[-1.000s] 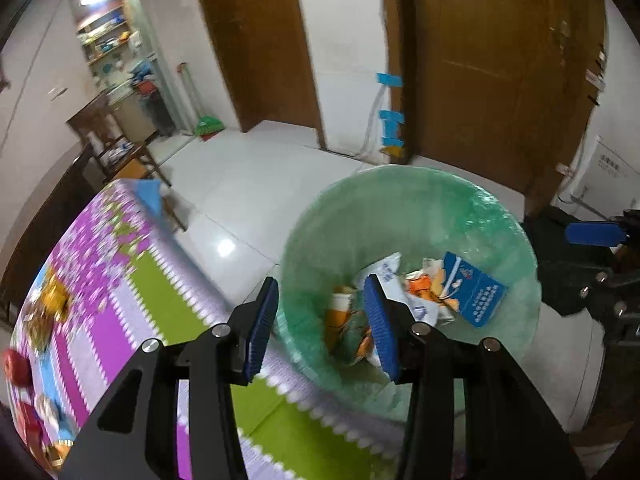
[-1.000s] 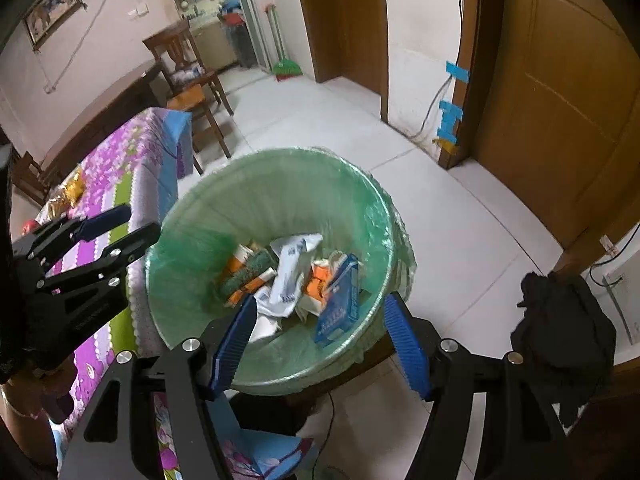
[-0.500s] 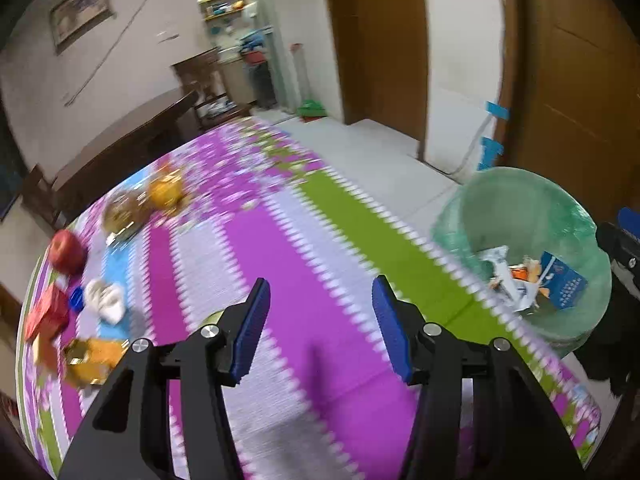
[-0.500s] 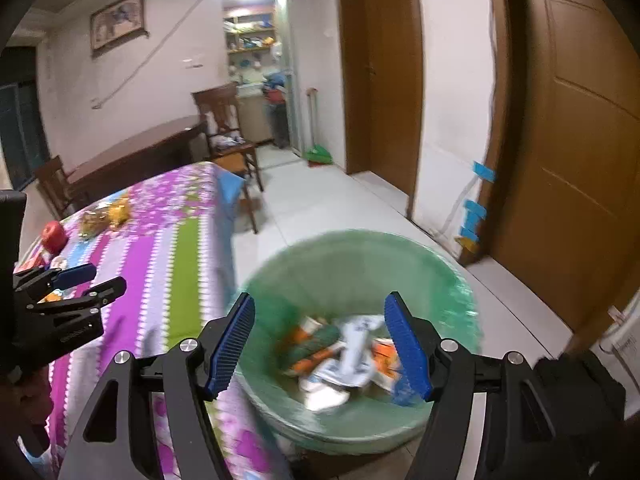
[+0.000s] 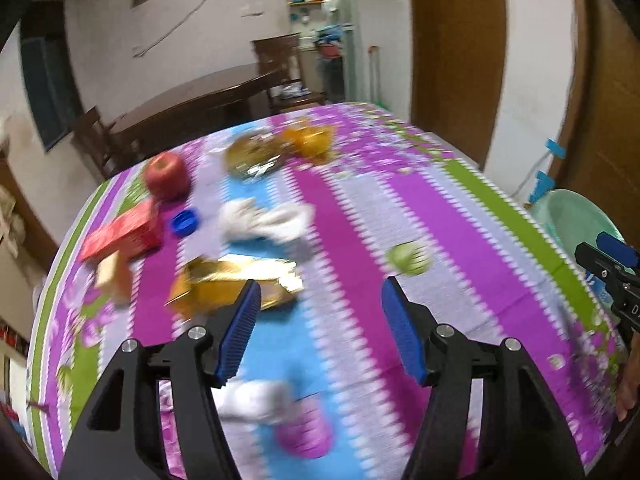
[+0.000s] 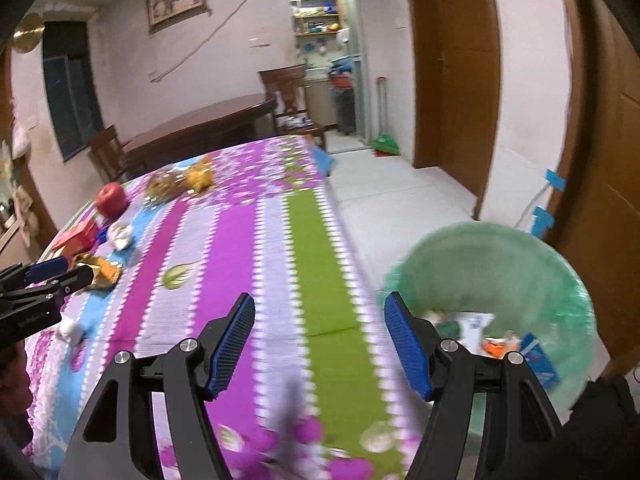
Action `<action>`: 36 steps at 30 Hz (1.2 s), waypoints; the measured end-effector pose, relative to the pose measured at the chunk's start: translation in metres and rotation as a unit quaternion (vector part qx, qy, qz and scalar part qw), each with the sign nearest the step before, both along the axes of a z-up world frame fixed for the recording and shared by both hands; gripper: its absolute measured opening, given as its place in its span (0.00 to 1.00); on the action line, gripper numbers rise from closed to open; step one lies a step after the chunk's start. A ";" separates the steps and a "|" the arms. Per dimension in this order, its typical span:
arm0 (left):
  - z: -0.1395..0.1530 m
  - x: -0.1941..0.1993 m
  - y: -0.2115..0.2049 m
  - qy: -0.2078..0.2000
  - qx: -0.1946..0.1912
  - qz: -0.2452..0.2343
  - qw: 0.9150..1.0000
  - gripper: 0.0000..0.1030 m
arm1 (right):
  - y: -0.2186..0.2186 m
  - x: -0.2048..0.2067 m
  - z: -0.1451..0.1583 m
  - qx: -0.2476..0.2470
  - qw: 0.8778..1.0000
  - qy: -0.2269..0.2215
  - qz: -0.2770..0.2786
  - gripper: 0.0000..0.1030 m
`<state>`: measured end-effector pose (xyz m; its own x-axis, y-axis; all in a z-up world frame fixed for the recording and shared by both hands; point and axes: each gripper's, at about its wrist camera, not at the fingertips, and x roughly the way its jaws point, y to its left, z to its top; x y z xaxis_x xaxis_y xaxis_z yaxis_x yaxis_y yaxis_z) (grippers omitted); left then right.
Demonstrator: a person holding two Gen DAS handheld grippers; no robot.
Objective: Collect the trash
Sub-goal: 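Move both tools back over the table toward the remaining trash, then grasp the cream sponge block with the left gripper while the right grasps the white mesh bag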
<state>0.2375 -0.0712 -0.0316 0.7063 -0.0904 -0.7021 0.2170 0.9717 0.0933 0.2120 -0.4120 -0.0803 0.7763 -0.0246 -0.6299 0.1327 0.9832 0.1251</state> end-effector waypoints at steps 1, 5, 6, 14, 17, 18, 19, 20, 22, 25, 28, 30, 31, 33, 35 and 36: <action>0.000 0.000 0.010 0.000 -0.002 0.009 1.000 0.59 | 0.009 0.004 0.000 0.000 1.000 0.001 0.009 0.67; -0.002 0.000 0.059 0.004 -0.010 0.056 0.998 0.59 | 0.040 0.020 -0.001 0.000 0.999 0.003 0.041 0.67; -0.001 -0.001 0.073 0.004 -0.013 0.069 0.997 0.59 | 0.051 0.025 -0.001 0.001 0.999 0.003 0.053 0.67; -0.006 0.003 0.162 0.025 -0.040 0.136 0.990 0.60 | 0.117 0.048 -0.007 -0.010 0.989 0.013 0.144 0.67; -0.009 0.009 0.177 0.030 -0.032 0.142 0.989 0.60 | 0.142 0.056 -0.009 -0.009 0.983 0.017 0.180 0.66; -0.009 0.010 0.181 0.030 -0.029 0.142 0.989 0.60 | 0.148 0.059 -0.010 -0.007 0.981 0.019 0.191 0.66; -0.009 0.011 0.185 0.030 -0.027 0.142 0.989 0.60 | 0.153 0.060 -0.010 -0.007 0.980 0.019 0.199 0.66; -0.008 0.012 0.187 0.031 -0.026 0.142 0.989 0.60 | 0.158 0.061 -0.010 -0.008 0.978 0.019 0.206 0.66; -0.009 0.014 0.193 0.031 -0.025 0.141 0.989 0.60 | 0.169 0.063 -0.011 -0.011 0.975 0.019 0.223 0.66; -0.014 0.016 0.199 0.034 -0.022 0.144 0.989 0.60 | 0.180 0.065 -0.011 -0.013 0.970 0.019 0.241 0.66; -0.019 0.021 0.201 0.039 -0.020 0.145 0.988 0.62 | 0.192 0.066 -0.008 -0.022 0.964 0.015 0.263 0.66; -0.021 0.023 0.202 0.042 -0.020 0.144 0.989 0.63 | 0.203 0.070 -0.005 -0.030 0.958 0.009 0.285 0.66; -0.021 0.024 0.202 0.044 -0.020 0.143 0.989 0.63 | 0.207 0.072 -0.004 -0.033 0.956 0.008 0.291 0.66; -0.021 0.026 0.200 0.045 -0.018 0.139 0.989 0.63 | 0.215 0.079 -0.002 -0.037 0.954 0.005 0.299 0.66; -0.020 0.026 0.199 0.041 -0.016 0.136 0.990 0.63 | 0.219 0.086 0.001 -0.032 0.953 0.005 0.303 0.66; -0.019 0.025 0.198 0.040 -0.018 0.134 0.990 0.64 | 0.219 0.089 0.003 -0.028 0.952 0.007 0.306 0.67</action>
<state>0.2628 0.1272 -0.0510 0.6500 0.0678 -0.7569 -0.0445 0.9977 0.0512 0.3007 -0.1925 -0.0773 0.6471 0.3965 -0.6511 -0.4662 0.8816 0.0735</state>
